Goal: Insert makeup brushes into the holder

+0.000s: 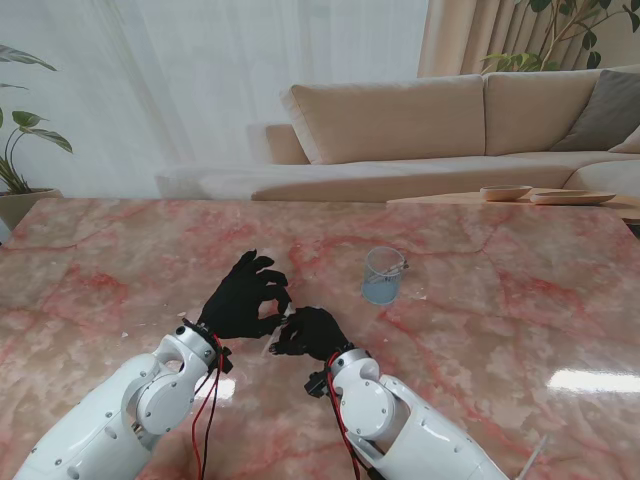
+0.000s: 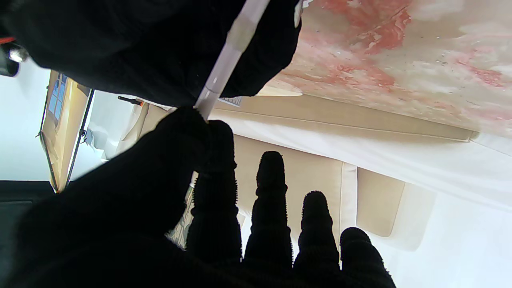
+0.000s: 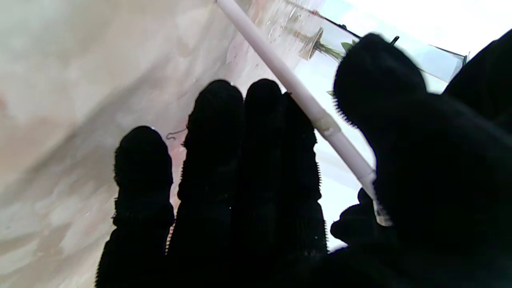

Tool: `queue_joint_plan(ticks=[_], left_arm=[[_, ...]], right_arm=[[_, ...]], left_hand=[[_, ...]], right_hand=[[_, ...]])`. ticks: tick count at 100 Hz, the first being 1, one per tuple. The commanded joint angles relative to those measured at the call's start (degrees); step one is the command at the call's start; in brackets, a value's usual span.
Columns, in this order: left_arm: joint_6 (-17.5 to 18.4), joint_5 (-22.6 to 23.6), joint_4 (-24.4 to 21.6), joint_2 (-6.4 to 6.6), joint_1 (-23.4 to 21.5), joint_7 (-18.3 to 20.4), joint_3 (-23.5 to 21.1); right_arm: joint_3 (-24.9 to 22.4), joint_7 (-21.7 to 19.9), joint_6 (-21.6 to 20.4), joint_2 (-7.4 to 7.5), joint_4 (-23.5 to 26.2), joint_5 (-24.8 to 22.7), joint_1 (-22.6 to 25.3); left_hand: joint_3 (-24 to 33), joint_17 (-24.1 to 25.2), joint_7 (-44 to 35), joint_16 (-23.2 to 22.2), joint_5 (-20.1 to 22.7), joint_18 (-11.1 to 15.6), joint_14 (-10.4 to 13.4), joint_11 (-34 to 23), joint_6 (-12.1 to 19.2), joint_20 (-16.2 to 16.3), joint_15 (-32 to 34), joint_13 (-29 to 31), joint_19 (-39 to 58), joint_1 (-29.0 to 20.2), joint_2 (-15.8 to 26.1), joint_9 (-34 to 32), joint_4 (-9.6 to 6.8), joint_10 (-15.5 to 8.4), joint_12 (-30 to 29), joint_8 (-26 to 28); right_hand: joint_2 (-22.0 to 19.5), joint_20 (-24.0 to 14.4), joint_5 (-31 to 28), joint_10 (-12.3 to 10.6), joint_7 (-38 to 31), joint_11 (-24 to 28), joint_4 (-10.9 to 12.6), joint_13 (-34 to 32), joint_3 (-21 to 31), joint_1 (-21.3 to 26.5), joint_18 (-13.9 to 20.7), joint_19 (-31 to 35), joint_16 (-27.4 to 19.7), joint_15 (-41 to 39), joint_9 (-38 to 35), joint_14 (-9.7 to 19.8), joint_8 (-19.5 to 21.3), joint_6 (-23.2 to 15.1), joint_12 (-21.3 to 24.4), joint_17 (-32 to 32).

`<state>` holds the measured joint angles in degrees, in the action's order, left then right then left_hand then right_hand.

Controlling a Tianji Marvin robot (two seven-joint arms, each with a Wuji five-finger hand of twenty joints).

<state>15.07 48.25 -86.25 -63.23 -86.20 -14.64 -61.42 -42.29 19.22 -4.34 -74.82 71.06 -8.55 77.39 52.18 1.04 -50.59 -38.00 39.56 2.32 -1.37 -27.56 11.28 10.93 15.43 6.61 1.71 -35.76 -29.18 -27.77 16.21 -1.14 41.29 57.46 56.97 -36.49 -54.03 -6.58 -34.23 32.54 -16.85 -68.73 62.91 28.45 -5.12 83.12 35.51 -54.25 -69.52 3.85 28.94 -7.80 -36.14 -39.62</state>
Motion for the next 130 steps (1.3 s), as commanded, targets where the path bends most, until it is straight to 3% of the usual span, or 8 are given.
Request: queue_joint_plan(ticks=[1,8,42,60,75,102,115,130], left_arm=[[-0.1,-0.1,0.1,-0.26,-0.3,-0.3,0.2],[-0.1,-0.1,0.1,-0.27,-0.3,-0.4,0.2],[0.0,-0.1,0.1,-0.26,-0.5,-0.4,0.2],[0.2,-0.1,0.2,-0.24,-0.4,-0.3,0.2],[0.4,-0.2,0.2,-0.25,-0.5,-0.4,0.1],[0.7,-0.2,0.3,-0.27,-0.6,-0.5,0.0],[1.1,-0.1,0.7,-0.33,-0.5,-1.2,0.1],[1.6,0.2,1.0,-0.38,-0.4,-2.0,0.1]], right_arm=[[0.1,-0.5,-0.1,-0.88,-0.7,0.4,0.2],[0.2,0.2,-0.3,-1.14,-1.1,0.4,0.1],[0.2,0.3,-0.2,-1.37,-1.1,1.2,0.3],[0.2,-0.3,0.0,-1.35,-0.9,2.0,0.2],[0.0,-0.8,0.6,-1.25,-0.4,2.6,0.3],[-0.2,-1.9,1.1,-1.11,0.1,3.6,0.3],[-0.4,-1.4,1.3,-1.23,0.2,3.7,0.4],[-0.8,-0.8,1.8,-1.28,0.6,3.8,0.8]], left_hand=[[-0.9,0.2,-0.4,0.0,1.2,0.2,-0.2,0.1,2.7,-0.5,0.6,-0.1,-1.6,-2.3,2.6,-1.2,0.21,-0.7,-0.2,1.5],[-0.9,0.2,-0.4,-0.1,1.2,0.1,-0.2,0.2,2.7,-0.6,0.6,-0.1,-1.6,-2.4,2.6,-1.2,0.19,-0.7,-0.2,1.6],[-1.1,0.2,-0.3,-0.1,1.0,0.1,-0.2,0.3,2.7,-1.0,0.6,-0.2,-1.8,-2.6,2.8,-1.0,0.17,-0.6,-0.2,1.7],[-1.2,0.2,-0.3,0.0,0.9,0.1,-0.2,0.3,2.7,-1.1,0.5,-0.2,-1.8,-2.7,2.8,-1.0,0.15,-0.6,-0.2,1.8],[-1.4,0.2,-0.3,0.0,0.8,0.1,-0.1,0.2,2.6,-1.3,0.5,-0.2,-1.9,-2.6,3.0,-1.1,0.15,-0.7,-0.2,1.8],[-2.1,0.2,0.3,-0.1,0.4,0.0,-0.1,0.3,2.3,-2.0,0.5,-0.3,-2.1,-3.2,2.9,-0.8,-0.39,-0.7,-0.2,0.4],[-3.4,0.2,0.5,-0.1,0.5,-0.2,0.0,0.4,2.4,-2.9,0.7,-0.2,-2.0,-4.2,2.3,-0.8,-1.79,-0.8,-0.5,-3.0],[-7.6,0.2,0.1,0.0,0.7,-0.4,0.0,2.4,2.3,-3.2,0.9,-0.3,-1.9,-5.6,1.8,0.0,-4.71,-0.7,-4.1,-13.0]], right_hand=[[1.7,-0.3,-1.4,-1.2,-6.2,-1.1,-3.3,-3.8,-1.3,2.3,-0.2,4.1,-0.7,1.2,-3.8,0.5,-6.3,-2.8,1.0,-1.6],[0.7,-0.2,-1.1,-1.2,-11.9,-1.8,-3.2,-5.3,-2.6,3.4,-0.1,5.0,-1.1,2.7,-5.6,0.2,-11.4,-3.8,1.9,-2.5],[-1.9,-0.5,-0.9,-0.4,-18.6,-2.0,-2.7,-7.1,-4.4,4.8,-0.4,6.7,-0.5,3.2,-8.2,-0.3,-16.0,-4.1,3.0,-3.7],[-10.2,-0.3,-0.3,-0.3,-21.0,-2.2,-0.5,-6.8,-6.2,5.5,-0.5,7.1,-0.9,3.2,-8.2,-0.6,-18.7,-4.6,3.6,-3.7],[-14.7,-0.6,-0.2,0.2,-21.0,-2.7,1.4,-6.8,-4.0,6.3,-0.4,7.7,-1.3,4.3,-7.8,-1.0,-18.4,-4.8,3.6,-3.6],[-12.3,-0.7,-0.4,1.7,-22.4,-3.2,1.4,-6.9,1.3,8.7,0.2,8.2,-0.7,4.7,-8.0,-1.4,-14.2,-4.7,2.6,-6.1],[-12.2,-0.8,-1.3,2.4,-22.8,-2.9,1.3,-6.9,2.2,8.8,0.3,8.2,0.0,3.0,-8.7,-1.4,-9.6,-6.2,2.0,-8.6],[-11.5,-1.3,-2.4,3.2,-23.0,-2.5,1.2,-7.0,3.1,8.9,-0.2,8.2,0.5,0.5,-9.6,-1.7,-6.1,-6.5,1.6,-10.7]])
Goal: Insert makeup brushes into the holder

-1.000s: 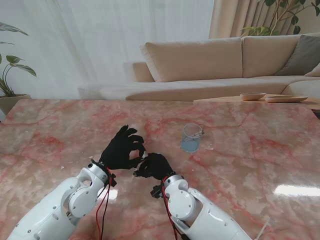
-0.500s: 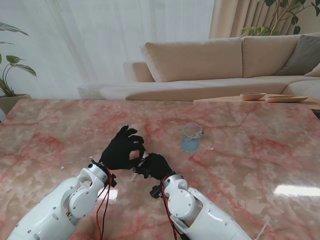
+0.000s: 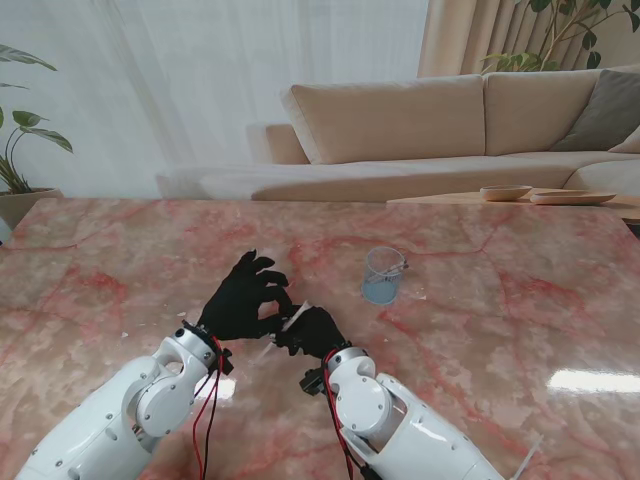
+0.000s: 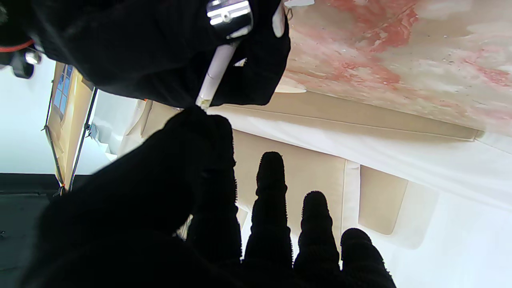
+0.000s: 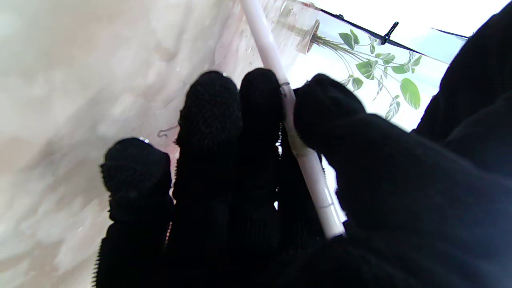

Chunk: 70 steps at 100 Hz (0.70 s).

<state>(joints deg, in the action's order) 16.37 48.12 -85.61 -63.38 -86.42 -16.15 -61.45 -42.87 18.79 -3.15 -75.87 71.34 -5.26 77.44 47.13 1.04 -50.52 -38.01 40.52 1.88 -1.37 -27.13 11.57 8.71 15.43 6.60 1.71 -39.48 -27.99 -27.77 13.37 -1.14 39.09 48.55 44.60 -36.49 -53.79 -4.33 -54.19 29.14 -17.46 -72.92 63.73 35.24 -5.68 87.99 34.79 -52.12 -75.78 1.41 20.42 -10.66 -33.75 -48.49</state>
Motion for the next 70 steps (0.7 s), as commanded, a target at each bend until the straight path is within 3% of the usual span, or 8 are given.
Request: queue_joint_plan(ticks=[1,7,17,23,40,48,57,70], left_arm=[[0.3,0.4,0.3,-0.24,-0.2,-0.6,0.1],[0.4,0.5,0.3,-0.26,-0.4,-0.9,-0.1],[0.6,0.6,-0.3,-0.29,-1.2,-1.3,-0.9],[0.5,0.6,-0.9,-0.32,-1.9,-1.4,-1.7],[0.1,0.0,-2.6,-0.51,-4.2,-1.9,-5.0],[0.0,-1.1,-3.1,-0.59,-5.1,-1.3,-6.5],[-0.3,-2.0,-3.2,-0.73,-5.8,-1.1,-7.7],[-0.7,-2.4,-3.3,-0.79,-6.7,-1.2,-9.1]], right_arm=[[-0.3,-0.4,0.7,-0.22,0.4,0.5,0.7],[-0.6,0.3,1.2,-0.32,0.7,0.5,1.1],[-1.4,0.9,2.2,-0.23,1.5,0.3,1.7],[-1.9,1.1,2.6,-0.10,2.0,0.1,2.0],[-4.0,1.7,3.6,0.45,4.3,-0.4,3.4],[-5.0,1.9,3.9,0.78,5.5,-0.7,4.0],[-6.2,2.0,4.4,1.21,7.2,-1.5,4.6],[-8.7,2.2,5.4,1.94,10.6,-2.5,6.1]], left_hand=[[-3.0,0.2,0.2,0.0,-0.5,0.0,0.1,2.4,1.9,-1.0,0.9,-0.4,-1.9,-1.7,0.6,0.1,-2.17,-0.6,-2.4,-4.9],[-4.5,0.2,2.4,0.4,-2.8,0.0,0.2,4.3,1.4,-1.4,0.5,-0.9,-2.0,-0.9,0.0,1.4,-3.13,-0.3,-5.6,-10.2],[-3.0,0.2,12.4,1.8,-4.7,-0.2,0.6,6.8,-3.4,-1.9,-0.8,-1.8,-2.1,2.5,0.6,3.2,-3.75,-0.3,-10.0,-22.9],[0.9,0.3,19.3,2.9,-5.9,-0.3,0.7,7.4,-6.4,-2.0,-1.8,-2.3,-2.1,7.1,3.3,4.8,-7.26,-0.2,-12.3,-27.6],[-2.4,0.3,25.7,4.6,-8.9,-1.2,0.8,8.6,-8.6,-1.2,-3.9,-2.0,-1.5,9.1,4.9,6.4,-7.73,-0.1,-14.3,-31.4],[-5.0,1.1,28.4,8.0,-9.8,-2.4,0.9,10.0,-9.6,4.2,-6.0,-0.9,1.3,9.5,5.4,6.3,-7.96,0.1,-16.4,-33.0],[-7.8,1.0,30.6,9.9,-10.7,-1.7,1.1,10.9,-10.4,6.0,-7.3,-0.7,1.4,10.0,6.4,7.2,-8.19,0.5,-17.7,-34.2],[-9.6,1.8,31.4,11.1,-10.5,-3.3,1.2,11.2,-10.5,10.2,-7.8,-0.3,3.6,10.1,7.3,7.3,-8.40,0.4,-18.5,-34.7]], right_hand=[[0.9,-1.3,-2.7,1.0,-3.1,1.0,1.8,-2.8,2.4,2.1,0.3,3.4,1.2,-1.8,-3.3,0.7,2.5,-3.6,-0.7,-2.0],[1.2,-1.4,-2.9,1.4,-3.1,1.0,1.8,-2.9,2.6,2.1,0.2,3.4,1.4,-2.2,-3.6,0.5,2.8,-3.4,-0.7,-2.6],[1.4,-1.5,-3.2,1.6,-2.9,0.9,1.8,-2.8,2.7,2.2,0.0,3.4,1.4,-2.7,-3.8,0.4,2.8,-3.1,-0.6,-2.9],[1.3,-1.5,-3.2,1.6,-2.9,0.9,1.8,-2.8,2.7,2.1,-0.1,3.4,1.4,-2.8,-3.8,0.4,2.8,-3.1,-0.5,-3.0],[1.3,-1.7,-3.3,1.8,-2.9,0.8,1.8,-2.8,2.8,2.2,-0.2,3.4,1.4,-3.1,-3.9,0.3,3.0,-2.9,-0.4,-3.2],[1.4,-1.8,-3.2,1.8,-2.9,0.8,1.8,-2.8,2.8,2.2,-0.2,3.4,1.3,-3.2,-3.9,0.4,3.0,-3.1,-0.4,-3.2],[1.4,-1.9,-3.3,1.7,-2.8,0.8,1.8,-2.8,2.8,2.1,-0.2,3.4,1.2,-3.2,-4.0,0.4,3.0,-3.0,-0.4,-3.2],[1.4,-2.1,-3.4,1.8,-2.8,0.7,1.7,-2.8,2.8,2.1,-0.2,3.5,1.1,-3.4,-4.0,0.4,3.0,-3.0,-0.3,-3.3]])
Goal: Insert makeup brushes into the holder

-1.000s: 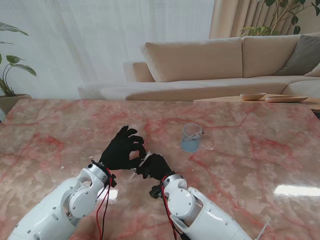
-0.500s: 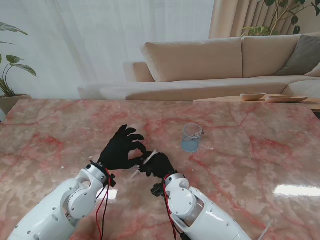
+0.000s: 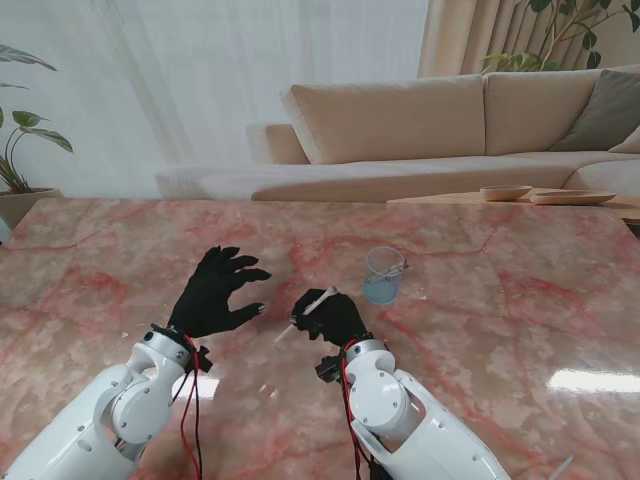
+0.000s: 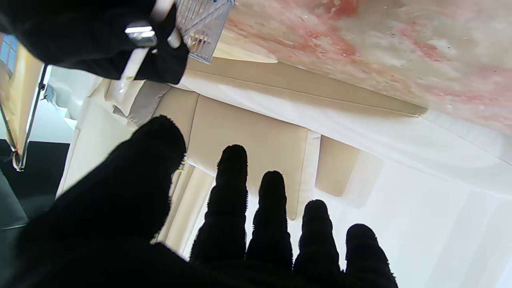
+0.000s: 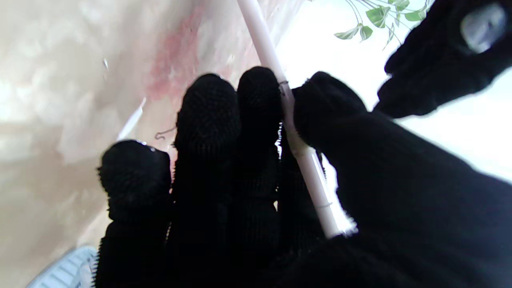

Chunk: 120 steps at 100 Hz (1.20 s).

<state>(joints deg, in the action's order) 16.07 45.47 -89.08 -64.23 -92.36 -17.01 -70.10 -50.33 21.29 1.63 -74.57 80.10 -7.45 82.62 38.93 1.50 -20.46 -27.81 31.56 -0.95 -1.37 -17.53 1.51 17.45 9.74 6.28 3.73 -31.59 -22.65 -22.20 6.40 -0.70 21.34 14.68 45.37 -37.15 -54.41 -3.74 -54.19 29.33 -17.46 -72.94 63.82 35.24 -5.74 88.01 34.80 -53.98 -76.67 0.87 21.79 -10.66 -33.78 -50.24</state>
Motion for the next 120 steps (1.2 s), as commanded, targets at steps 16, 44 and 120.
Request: queue_joint_plan(ticks=[16,44,120], left_arm=[[-0.6,0.4,0.3,0.06,-1.1,-0.6,-1.1],[-0.3,0.7,1.1,0.06,-0.7,-1.0,-0.4],[0.0,0.9,2.3,0.36,-0.3,0.1,0.4]], right_arm=[[-5.4,-0.7,2.2,1.96,8.2,-2.5,3.2],[-13.4,-1.2,5.3,3.70,16.0,-8.4,5.3],[-18.7,-5.9,12.1,5.73,5.7,-18.4,-5.3]], left_hand=[[-2.0,1.5,1.0,0.7,-0.9,-0.6,1.1,1.5,-0.2,1.5,-1.9,-0.2,0.8,2.2,2.4,1.7,-1.52,0.1,-0.7,-0.7],[-2.3,1.1,0.5,0.2,-0.2,-0.4,1.0,1.6,-0.1,0.5,-1.9,-0.6,-0.6,1.7,3.1,1.9,-1.70,0.3,-0.6,-0.4],[-2.2,0.6,0.3,-0.3,0.0,-0.1,1.0,1.7,0.0,-1.9,-1.9,-1.2,-2.3,1.0,3.5,2.3,-1.80,0.4,-0.6,-0.3]], right_hand=[[0.7,-1.5,-2.7,1.2,-2.6,0.5,1.7,-2.7,2.8,1.9,-0.1,3.5,1.1,-1.7,-3.2,1.0,1.4,-2.9,-0.2,-1.6],[0.0,-1.7,-2.4,0.9,-2.3,0.3,1.7,-2.7,2.3,1.8,0.4,3.2,0.6,-1.0,-2.8,1.3,1.0,-3.1,-0.2,-0.5],[-2.6,-8.8,-1.4,-2.7,-1.2,-0.4,1.8,5.3,-0.3,1.0,3.4,1.1,5.2,4.5,-0.9,2.1,0.8,-7.2,-1.9,14.7]])
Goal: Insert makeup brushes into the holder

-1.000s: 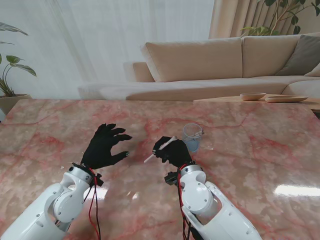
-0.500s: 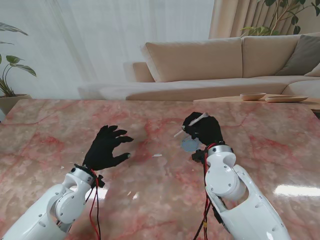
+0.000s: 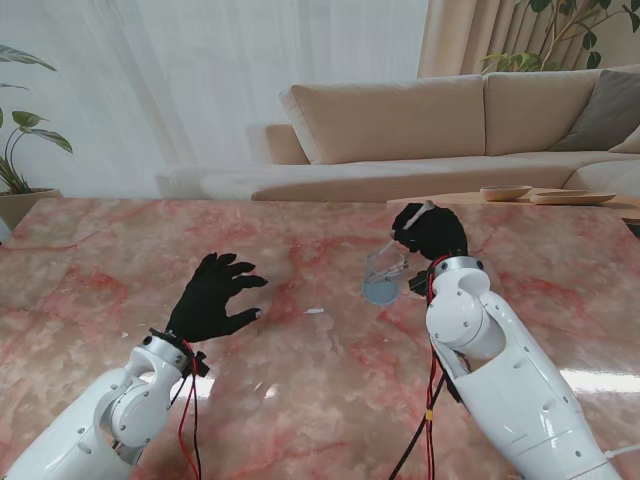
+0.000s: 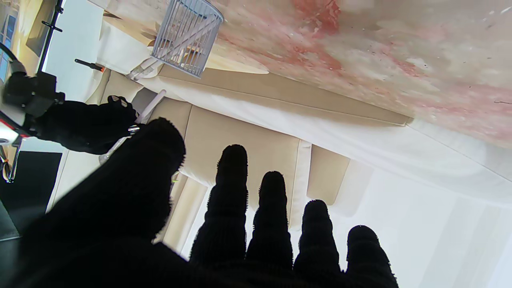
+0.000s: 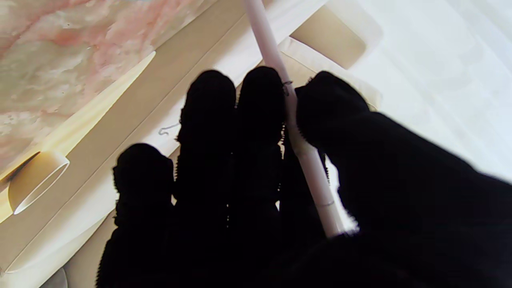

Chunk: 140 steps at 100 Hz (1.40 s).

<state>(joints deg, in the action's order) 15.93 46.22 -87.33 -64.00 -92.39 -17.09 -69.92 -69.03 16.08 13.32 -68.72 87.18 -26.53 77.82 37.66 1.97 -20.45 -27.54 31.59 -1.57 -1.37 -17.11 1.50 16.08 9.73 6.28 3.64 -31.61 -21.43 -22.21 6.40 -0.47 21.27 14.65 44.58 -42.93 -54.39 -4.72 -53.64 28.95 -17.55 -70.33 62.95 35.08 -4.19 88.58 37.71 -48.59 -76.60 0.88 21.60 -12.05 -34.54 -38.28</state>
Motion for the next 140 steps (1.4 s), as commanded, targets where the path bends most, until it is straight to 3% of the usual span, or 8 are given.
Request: queue_joint_plan(ticks=[1,13,22,80,95,103,111,140], left_arm=[[0.2,0.1,0.5,0.12,-0.2,0.2,0.2],[0.1,-0.1,1.0,0.11,-0.1,0.2,0.2],[-0.1,-0.2,1.1,0.13,0.0,0.4,0.4],[-0.3,-0.8,1.2,0.23,0.0,1.6,1.0],[-0.1,-0.6,1.1,0.26,-0.2,1.6,0.9],[0.0,-0.6,1.2,0.26,-0.2,1.6,0.8],[-0.1,-0.7,1.1,0.27,-0.3,1.7,0.8],[0.4,-0.8,1.5,0.22,-0.1,1.4,0.9]], right_arm=[[0.1,-0.7,0.4,-0.14,-1.6,0.7,-0.6],[1.2,-1.8,1.5,0.00,-3.4,0.6,-1.8],[2.1,-1.9,1.2,0.01,-5.1,0.2,-2.5],[5.6,0.8,0.3,-1.04,-11.8,1.2,-4.6],[5.6,0.0,0.5,-0.80,-11.6,0.9,-4.4],[5.5,-0.4,0.5,-0.66,-11.3,0.9,-4.2],[5.5,-0.9,0.6,-0.48,-11.1,0.5,-4.1],[4.6,-1.2,-0.4,-0.18,-10.0,0.0,-3.4]], left_hand=[[-0.9,0.2,0.3,-0.6,-0.1,0.5,1.0,1.2,0.1,-0.6,-1.9,-1.2,-2.2,1.1,2.3,2.2,-1.79,0.2,-0.5,-0.3],[-0.8,0.1,0.2,-0.6,-0.1,0.6,1.1,1.2,0.1,-0.9,-1.9,-1.2,-2.3,1.0,2.4,2.3,-1.82,0.1,-0.5,-0.2],[-0.7,0.1,0.3,-0.6,-0.1,0.7,1.1,1.2,0.0,-1.1,-1.9,-1.2,-2.4,1.0,2.7,2.3,-1.82,0.1,-0.5,-0.2],[-0.3,-0.2,0.1,-0.7,0.0,1.0,1.3,1.1,-0.2,-4.5,-1.9,-1.4,-3.9,0.7,3.2,2.2,-1.84,0.0,-0.5,-0.2],[-0.2,-0.3,0.0,-0.7,0.1,1.0,1.2,1.0,-0.1,-4.9,-1.9,-1.4,-3.8,0.6,3.2,2.1,-1.84,0.0,-0.4,-0.1],[-0.2,-0.3,0.0,-0.7,0.1,1.0,1.2,1.0,-0.1,-5.1,-1.9,-1.4,-3.8,0.6,3.2,2.1,-1.82,0.0,-0.4,-0.1],[-0.3,-0.3,0.0,-0.7,0.1,1.0,1.3,1.0,-0.2,-5.2,-1.9,-1.5,-3.8,0.6,3.2,2.1,-1.81,0.1,-0.4,-0.1],[-1.2,-0.4,0.4,-0.6,-0.4,1.6,1.2,1.3,-0.4,-5.7,-2.1,-1.8,-3.7,1.5,2.5,2.9,-1.62,0.1,-0.5,-0.3]], right_hand=[[-1.8,-3.5,-1.5,-1.7,-1.7,0.0,1.9,3.3,0.6,1.2,1.9,0.4,2.7,-1.3,-1.0,2.1,1.0,-5.7,-1.2,3.3],[-1.7,-9.0,-1.7,-1.2,-1.7,1.1,1.9,16.2,0.7,0.7,6.0,-5.3,6.9,-2.1,-2.0,3.9,0.7,-6.1,-1.1,12.6],[-2.2,-10.9,-1.6,-1.2,-1.7,1.3,1.9,24.1,0.4,0.7,7.7,-12.4,6.1,0.7,-2.0,5.7,0.6,-6.1,-0.9,18.3],[-3.4,-9.6,0.3,-2.0,-0.4,1.0,1.6,29.0,-0.3,-1.0,7.9,-22.7,1.0,4.9,0.9,6.6,-2.2,-4.1,-2.2,22.7],[-2.1,-9.7,8.7,-1.9,6.5,-1.7,0.7,38.5,-3.6,-5.1,9.0,-26.8,0.3,6.4,13.1,7.2,-0.7,-1.4,-4.7,27.2],[-1.7,-9.8,7.5,-1.4,15.2,-1.2,2.2,44.2,-4.5,-7.5,9.2,-29.7,-0.2,7.6,21.7,7.2,4.0,0.9,0.3,30.1],[-2.3,-10.3,7.6,-1.3,22.9,-0.7,8.6,46.7,-4.3,-10.3,9.2,-31.3,-0.5,8.1,26.4,7.2,8.2,2.9,1.0,31.2],[-3.4,-3.5,19.2,-0.5,33.4,-8.1,9.4,53.8,-11.0,-15.1,8.5,-47.4,-8.4,20.7,43.7,6.6,7.4,8.6,9.8,37.4]])
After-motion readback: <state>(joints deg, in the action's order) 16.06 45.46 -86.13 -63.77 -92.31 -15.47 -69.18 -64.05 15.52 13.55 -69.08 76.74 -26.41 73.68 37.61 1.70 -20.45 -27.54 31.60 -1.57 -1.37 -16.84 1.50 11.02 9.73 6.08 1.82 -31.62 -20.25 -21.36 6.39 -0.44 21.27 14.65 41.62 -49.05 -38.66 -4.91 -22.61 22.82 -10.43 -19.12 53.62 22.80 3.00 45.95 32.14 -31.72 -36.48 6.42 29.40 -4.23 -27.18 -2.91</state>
